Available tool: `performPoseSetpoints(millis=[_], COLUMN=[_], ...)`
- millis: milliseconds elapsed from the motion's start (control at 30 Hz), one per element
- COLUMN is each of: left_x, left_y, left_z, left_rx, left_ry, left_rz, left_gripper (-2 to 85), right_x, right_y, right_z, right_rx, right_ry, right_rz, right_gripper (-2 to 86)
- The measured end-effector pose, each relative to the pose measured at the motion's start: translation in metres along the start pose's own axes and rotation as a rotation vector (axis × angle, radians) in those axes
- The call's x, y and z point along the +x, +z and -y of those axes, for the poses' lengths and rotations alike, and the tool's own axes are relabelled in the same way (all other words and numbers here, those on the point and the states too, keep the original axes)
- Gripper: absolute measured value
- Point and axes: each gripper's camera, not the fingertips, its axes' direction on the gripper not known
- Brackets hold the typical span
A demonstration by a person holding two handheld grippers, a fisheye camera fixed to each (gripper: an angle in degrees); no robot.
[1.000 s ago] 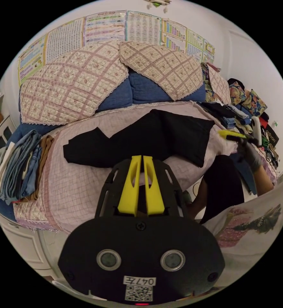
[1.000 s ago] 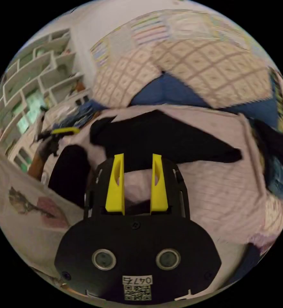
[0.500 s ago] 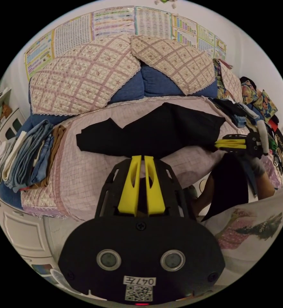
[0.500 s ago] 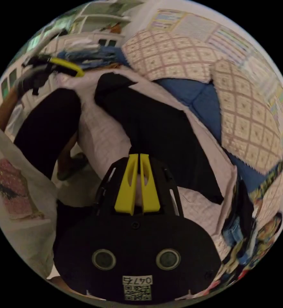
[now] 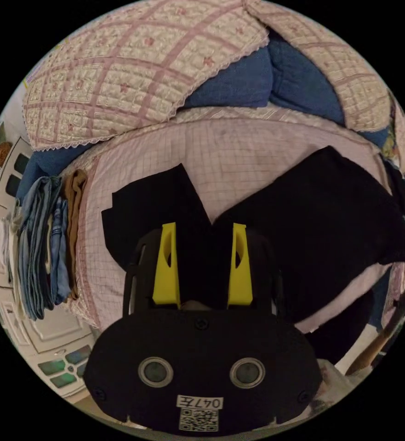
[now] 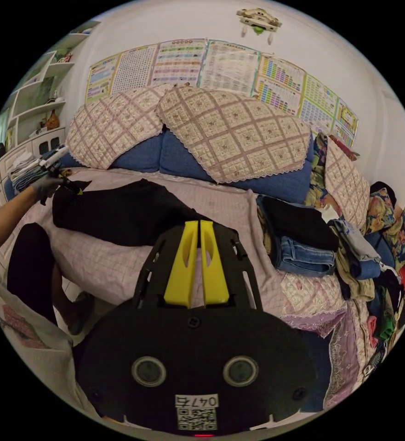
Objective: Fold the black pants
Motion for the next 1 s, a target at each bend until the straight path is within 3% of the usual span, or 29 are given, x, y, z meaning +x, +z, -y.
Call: performPoseSetpoints(millis=[100, 267, 433, 500, 700, 900, 1000], left_x=[-0.013, -0.057, -0.109, -0.146, -0.246, -0.312, -0.306], left_y=[0.004, -0.013, -0.031, -0.056, -0.054, -0.041, -0.03], left_z=[-0.003, -0.039, -0.093, -0.148, -0.286, -0.331, -0.331], left_rx=[0.012, 0.087, 0.198, 0.377, 0.607, 0.687, 0.605], left_ry=[-0.014, -0.059, -0.117, -0.225, -0.506, -0.511, -0.457], left_rz=[-0.056, -0.107, -0.189, -0.268, -0.383, -0.544, -0.543], left_gripper=[13.0, 0.1, -0.9, -1.0, -1.0, -1.0, -1.0], right_x=[-0.002, -0.003, -0.004, -0.001, 0.004, 0.019, 0.023], right_y=[-0.01, -0.037, -0.061, -0.072, -0.109, -0.157, -0.18], right_z=[-0.003, -0.002, 0.008, 0.013, 0.034, 0.069, 0.084], right_rx=[-0.002, 0.015, 0.041, 0.056, 0.085, 0.147, 0.173], right_ry=[0.002, -0.001, 0.02, 0.036, 0.049, 0.054, 0.055], right_rz=[0.003, 0.026, 0.022, 0.033, 0.006, -0.014, -0.063], right_gripper=[-1.1, -1.1, -1.0, -1.1, -1.1, -1.2, -1.2])
